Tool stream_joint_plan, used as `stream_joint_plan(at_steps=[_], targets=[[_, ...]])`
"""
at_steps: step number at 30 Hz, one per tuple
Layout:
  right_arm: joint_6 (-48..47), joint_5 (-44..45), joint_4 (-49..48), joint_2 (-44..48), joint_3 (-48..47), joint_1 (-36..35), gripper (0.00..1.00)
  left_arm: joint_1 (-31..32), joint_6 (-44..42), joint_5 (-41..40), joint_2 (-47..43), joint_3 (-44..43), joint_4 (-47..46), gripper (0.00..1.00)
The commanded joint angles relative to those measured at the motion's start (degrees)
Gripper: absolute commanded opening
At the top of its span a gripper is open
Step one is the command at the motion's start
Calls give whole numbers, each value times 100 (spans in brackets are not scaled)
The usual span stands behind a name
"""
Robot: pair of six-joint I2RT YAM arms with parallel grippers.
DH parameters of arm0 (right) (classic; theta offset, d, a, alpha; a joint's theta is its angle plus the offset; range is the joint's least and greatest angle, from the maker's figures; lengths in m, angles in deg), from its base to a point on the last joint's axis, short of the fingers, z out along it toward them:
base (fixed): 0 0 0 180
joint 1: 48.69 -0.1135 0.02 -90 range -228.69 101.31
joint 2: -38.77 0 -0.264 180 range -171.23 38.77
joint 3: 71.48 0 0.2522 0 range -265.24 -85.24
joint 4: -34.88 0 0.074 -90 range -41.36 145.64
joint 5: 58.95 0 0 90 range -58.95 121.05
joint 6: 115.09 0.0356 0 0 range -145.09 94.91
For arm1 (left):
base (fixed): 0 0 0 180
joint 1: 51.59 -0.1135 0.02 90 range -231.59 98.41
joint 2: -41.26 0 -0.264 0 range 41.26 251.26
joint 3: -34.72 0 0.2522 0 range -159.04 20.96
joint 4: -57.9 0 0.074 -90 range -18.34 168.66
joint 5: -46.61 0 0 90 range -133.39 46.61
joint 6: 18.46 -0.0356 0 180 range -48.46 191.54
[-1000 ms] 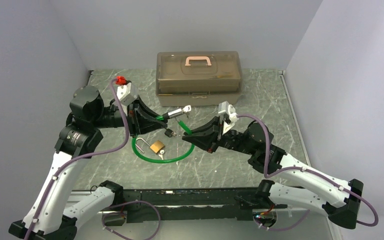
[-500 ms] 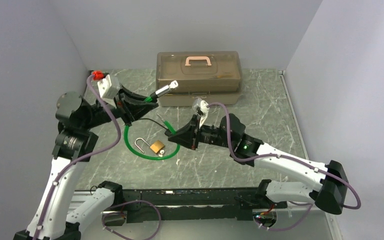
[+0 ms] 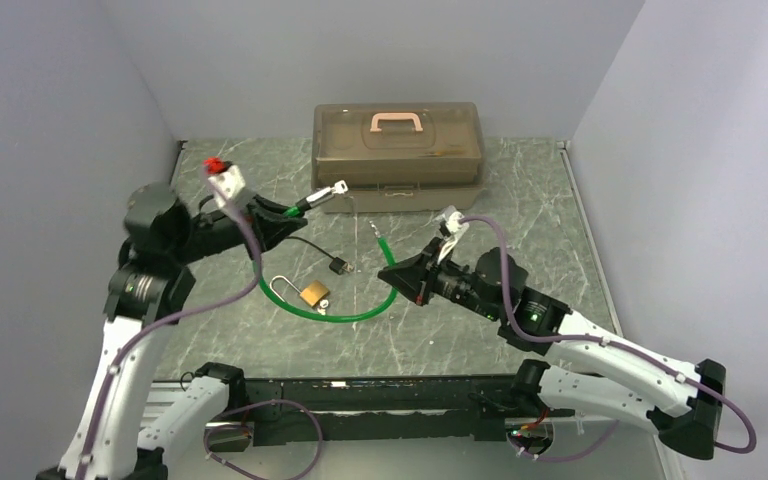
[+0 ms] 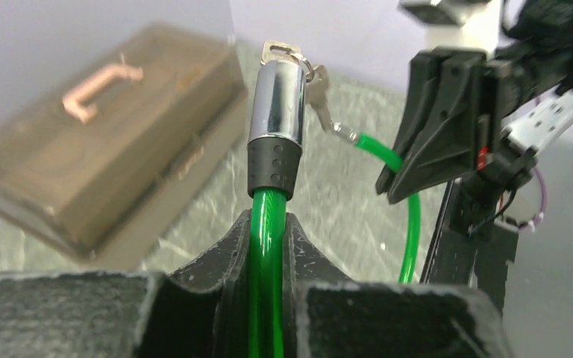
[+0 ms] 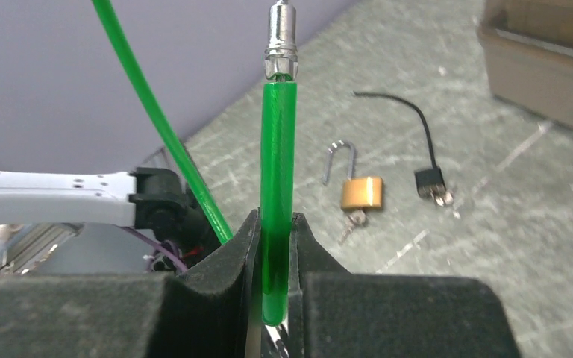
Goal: Unlock with the key
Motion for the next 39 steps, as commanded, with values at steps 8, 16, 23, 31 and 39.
stream_joint_plan(at_steps=[8, 16, 23, 31, 39], targets=[[589, 616, 1018, -726, -39, 26, 0, 27, -2600, -926, 612, 998, 1979, 0], [535, 885, 1165, -1716, -247, 27, 0, 321, -2911, -2207, 965, 1649, 1745, 0], [516, 1101, 1229, -2289, -166, 179, 0, 328, -2986, -2602, 1447, 1920, 1742, 0], [580, 1102, 891, -2857, -5, 462, 0, 323, -3021, -3015, 2323, 2226, 1464, 2], [674, 1139, 621, -3208, 149, 499, 0, 322, -2935, -3178, 3162, 1988, 1304, 27]])
